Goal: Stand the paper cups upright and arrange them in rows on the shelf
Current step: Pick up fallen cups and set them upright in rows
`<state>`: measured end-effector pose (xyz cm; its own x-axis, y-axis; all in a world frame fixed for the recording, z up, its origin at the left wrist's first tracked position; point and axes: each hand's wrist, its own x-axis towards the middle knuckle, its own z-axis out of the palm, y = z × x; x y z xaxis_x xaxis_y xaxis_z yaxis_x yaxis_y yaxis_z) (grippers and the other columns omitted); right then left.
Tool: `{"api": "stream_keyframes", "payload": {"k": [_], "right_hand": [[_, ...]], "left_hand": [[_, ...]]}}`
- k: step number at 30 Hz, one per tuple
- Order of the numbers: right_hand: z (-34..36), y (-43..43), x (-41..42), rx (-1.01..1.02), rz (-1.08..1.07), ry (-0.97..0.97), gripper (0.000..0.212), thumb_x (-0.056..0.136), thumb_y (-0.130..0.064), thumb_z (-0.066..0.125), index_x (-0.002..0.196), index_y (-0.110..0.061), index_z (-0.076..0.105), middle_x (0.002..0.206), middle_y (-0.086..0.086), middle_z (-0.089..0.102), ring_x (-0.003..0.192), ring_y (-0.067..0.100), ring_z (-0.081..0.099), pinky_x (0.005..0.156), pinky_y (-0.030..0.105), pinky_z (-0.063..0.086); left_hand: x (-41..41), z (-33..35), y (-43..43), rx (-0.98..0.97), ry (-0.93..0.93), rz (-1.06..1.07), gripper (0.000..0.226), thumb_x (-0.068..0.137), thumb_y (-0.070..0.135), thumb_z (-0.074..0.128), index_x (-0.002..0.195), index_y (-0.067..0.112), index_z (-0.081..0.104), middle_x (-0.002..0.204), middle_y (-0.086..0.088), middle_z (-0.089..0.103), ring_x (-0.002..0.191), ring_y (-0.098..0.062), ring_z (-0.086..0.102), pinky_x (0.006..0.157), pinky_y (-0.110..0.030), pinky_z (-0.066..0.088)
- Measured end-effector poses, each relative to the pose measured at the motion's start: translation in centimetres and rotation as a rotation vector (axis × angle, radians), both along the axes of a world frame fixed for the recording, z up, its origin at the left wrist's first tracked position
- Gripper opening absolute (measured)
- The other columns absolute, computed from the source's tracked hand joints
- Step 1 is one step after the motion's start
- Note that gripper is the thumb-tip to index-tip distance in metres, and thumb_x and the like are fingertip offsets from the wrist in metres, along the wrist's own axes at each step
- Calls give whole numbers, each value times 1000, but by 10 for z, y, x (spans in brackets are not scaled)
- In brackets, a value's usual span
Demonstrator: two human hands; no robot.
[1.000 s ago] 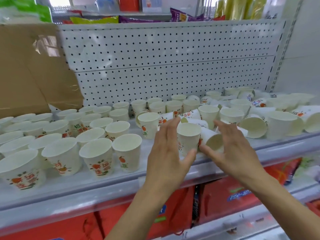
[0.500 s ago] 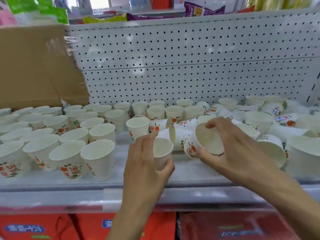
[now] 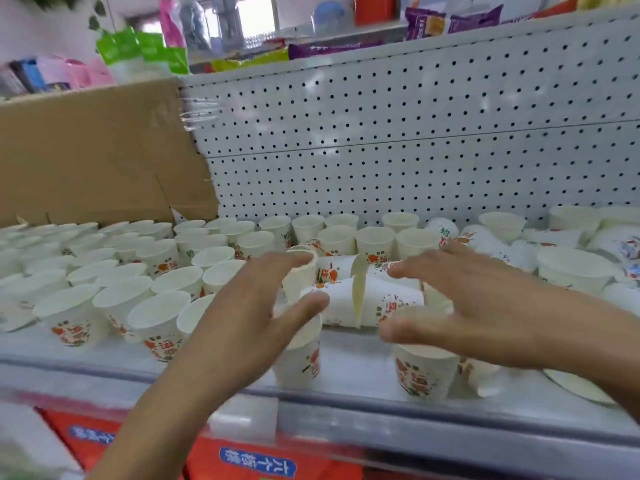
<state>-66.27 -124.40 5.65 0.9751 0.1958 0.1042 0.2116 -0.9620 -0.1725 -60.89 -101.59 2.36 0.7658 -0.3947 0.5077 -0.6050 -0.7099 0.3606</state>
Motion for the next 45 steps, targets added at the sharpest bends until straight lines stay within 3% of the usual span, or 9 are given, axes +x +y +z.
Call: {"api": "stream_keyframes", "payload": {"k": [3,6,11,18,23,27,34,40,45], "right_hand": [[21,-6,34,144,17,-25,67,72,-71,46,130,-37,51,123,-20,54,113,3,48,96,31,43],[18,-5,77,13,66,113,54,78,-60,63,122,-29,60,109,-15,62,99,7,58,89,33,49],[-1,2,115,-84,56,330,73,68,-57,77,131,-32,52,109,-15,61,98,9,58,92,35,49],[-20,11,129,-31,77,318,88,56,-56,81,129,-35,37,120,-12,54,106,15,54,92,37,48],[0,-5,114,113,55,209,85,62,-47,78,134,-40,32,108,-20,54,96,4,57,82,26,48],[10,-16,98,176,55,207,74,71,-41,78,130,-49,35,114,-21,53,101,2,56,82,20,46],[3,-7,101,70,83,343,79,66,-56,79,132,-56,34,119,-27,48,94,-7,50,74,13,37],[18,-5,117,191,109,230,46,79,-56,67,121,-41,55,104,-21,62,99,0,59,82,21,48],[8,17,153,32,55,158,54,83,-54,65,130,-33,51,115,-13,59,101,8,59,88,28,50]], "left_hand": [[40,28,-7,76,88,-143,42,87,38,64,128,35,55,119,27,56,103,12,50,94,-13,41],[80,30,-24,364,305,-265,54,81,30,75,131,29,55,116,18,61,105,5,56,97,-23,46],[105,14,-45,605,394,-281,79,72,40,82,140,31,41,127,13,55,110,-7,52,92,-23,41],[113,6,-48,547,297,-357,74,67,45,84,130,29,48,108,14,55,97,-8,49,76,-16,40],[115,21,-32,464,227,-293,75,68,39,80,135,30,48,123,11,53,112,-8,44,97,-29,41],[115,28,-4,323,296,-266,63,67,34,81,121,38,50,112,22,56,100,2,54,90,-24,47],[122,28,19,456,465,-274,74,67,48,83,131,44,44,118,25,54,105,9,52,87,-15,44],[140,66,38,244,377,-244,48,74,54,68,119,40,60,108,24,66,103,10,57,92,-24,48],[167,44,25,546,295,-107,61,81,49,71,134,32,48,129,15,55,117,-7,50,100,-29,41]]}}
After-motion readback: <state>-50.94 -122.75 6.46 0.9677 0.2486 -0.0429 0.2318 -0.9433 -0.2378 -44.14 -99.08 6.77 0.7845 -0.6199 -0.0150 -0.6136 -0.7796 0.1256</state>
